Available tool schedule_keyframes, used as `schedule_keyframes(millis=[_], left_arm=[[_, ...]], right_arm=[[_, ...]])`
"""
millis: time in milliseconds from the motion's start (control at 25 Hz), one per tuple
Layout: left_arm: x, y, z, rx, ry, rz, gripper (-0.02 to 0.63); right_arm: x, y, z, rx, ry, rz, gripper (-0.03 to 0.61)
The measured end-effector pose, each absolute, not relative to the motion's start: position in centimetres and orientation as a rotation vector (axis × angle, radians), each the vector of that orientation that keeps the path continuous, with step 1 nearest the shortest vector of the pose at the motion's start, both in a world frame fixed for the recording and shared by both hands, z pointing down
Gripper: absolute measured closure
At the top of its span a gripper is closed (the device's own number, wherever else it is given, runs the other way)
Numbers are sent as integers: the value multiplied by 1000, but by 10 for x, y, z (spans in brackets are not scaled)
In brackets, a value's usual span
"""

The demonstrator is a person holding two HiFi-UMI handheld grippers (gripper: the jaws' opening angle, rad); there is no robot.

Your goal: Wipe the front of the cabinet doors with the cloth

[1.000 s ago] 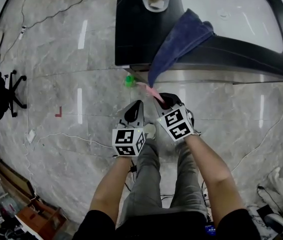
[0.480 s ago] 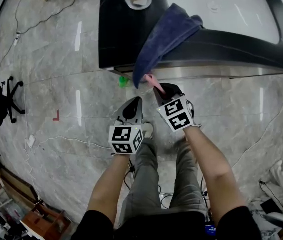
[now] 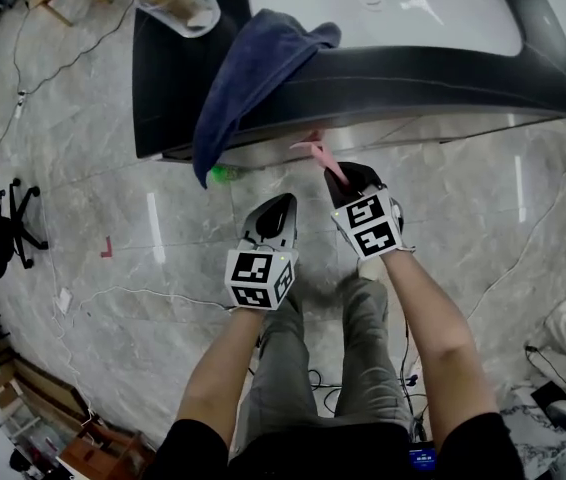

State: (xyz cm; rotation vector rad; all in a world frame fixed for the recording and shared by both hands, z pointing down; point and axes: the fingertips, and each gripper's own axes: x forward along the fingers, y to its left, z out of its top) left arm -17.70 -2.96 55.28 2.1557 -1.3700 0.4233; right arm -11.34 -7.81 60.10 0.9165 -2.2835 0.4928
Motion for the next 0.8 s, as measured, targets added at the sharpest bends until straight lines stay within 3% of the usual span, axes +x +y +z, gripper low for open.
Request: schedule_keyframes(millis=[800], left_arm=[[-40, -51, 565, 2238, -1216, 463, 603]], right_arm=[[39, -97, 608, 1077, -2201, 517, 537]])
